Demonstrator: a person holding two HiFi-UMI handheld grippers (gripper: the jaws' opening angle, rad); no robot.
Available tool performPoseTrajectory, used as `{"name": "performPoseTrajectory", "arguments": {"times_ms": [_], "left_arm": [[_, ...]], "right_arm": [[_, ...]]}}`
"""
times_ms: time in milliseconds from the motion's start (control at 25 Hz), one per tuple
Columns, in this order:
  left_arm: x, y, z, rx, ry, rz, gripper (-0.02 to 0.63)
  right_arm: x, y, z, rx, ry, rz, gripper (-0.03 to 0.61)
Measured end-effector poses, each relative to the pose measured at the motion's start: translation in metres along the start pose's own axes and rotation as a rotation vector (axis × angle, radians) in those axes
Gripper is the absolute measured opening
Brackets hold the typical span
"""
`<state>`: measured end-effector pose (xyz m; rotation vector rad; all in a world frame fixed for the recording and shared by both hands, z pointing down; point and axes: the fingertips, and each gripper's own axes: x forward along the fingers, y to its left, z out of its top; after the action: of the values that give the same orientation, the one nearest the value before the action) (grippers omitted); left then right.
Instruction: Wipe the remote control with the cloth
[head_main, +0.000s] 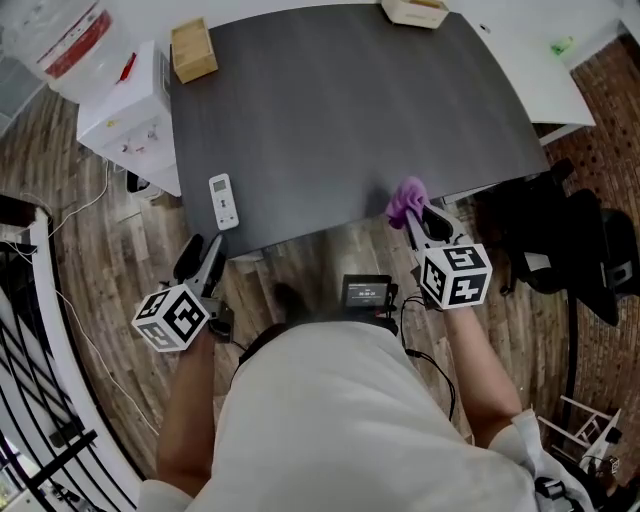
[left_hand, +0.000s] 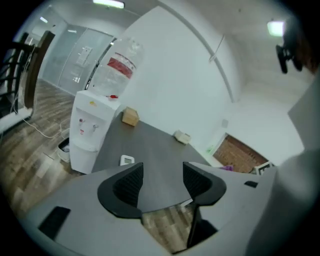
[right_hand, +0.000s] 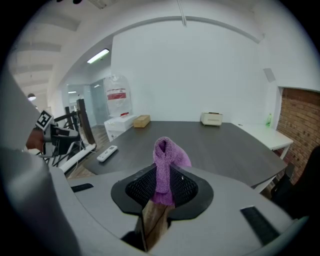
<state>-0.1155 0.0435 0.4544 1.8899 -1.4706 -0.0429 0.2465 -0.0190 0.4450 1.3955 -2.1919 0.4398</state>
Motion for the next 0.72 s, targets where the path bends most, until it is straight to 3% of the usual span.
{"name": "performPoseTrajectory", "arguments": {"times_ms": [120, 240, 320, 560, 720], "left_arm": [[-0.033, -0.045, -0.014, -0.134, -0.066, -0.192, 0.242], [-0.059, -0.089, -0.036, -0.269, -0.126, -0.337, 0.127], [-0.07, -0.123, -0.054, -0.307, -0.146, -0.404, 0.087], [-0.095, -0.22, -0.105, -0.191, -0.084, -0.475, 0.044], [-0.126, -0.25, -0.126, -0.193, -0.101, -0.498, 0.043]], "right_arm": [[-0.022, 0.005, -0.004, 0.093, -0.008, 0.081, 0.078], [-0.054, 0.001, -0.011, 0.232, -0.03, 0.177, 0.078], [-0.078, -0.006, -0.022, 0.285, -0.045, 0.219, 0.078], [-0.134, -0.028, -0.066, 0.357, -0.052, 0.29, 0.075], [-0.161, -0.022, -0.075, 0.352, -0.076, 0.332, 0.074]]}}
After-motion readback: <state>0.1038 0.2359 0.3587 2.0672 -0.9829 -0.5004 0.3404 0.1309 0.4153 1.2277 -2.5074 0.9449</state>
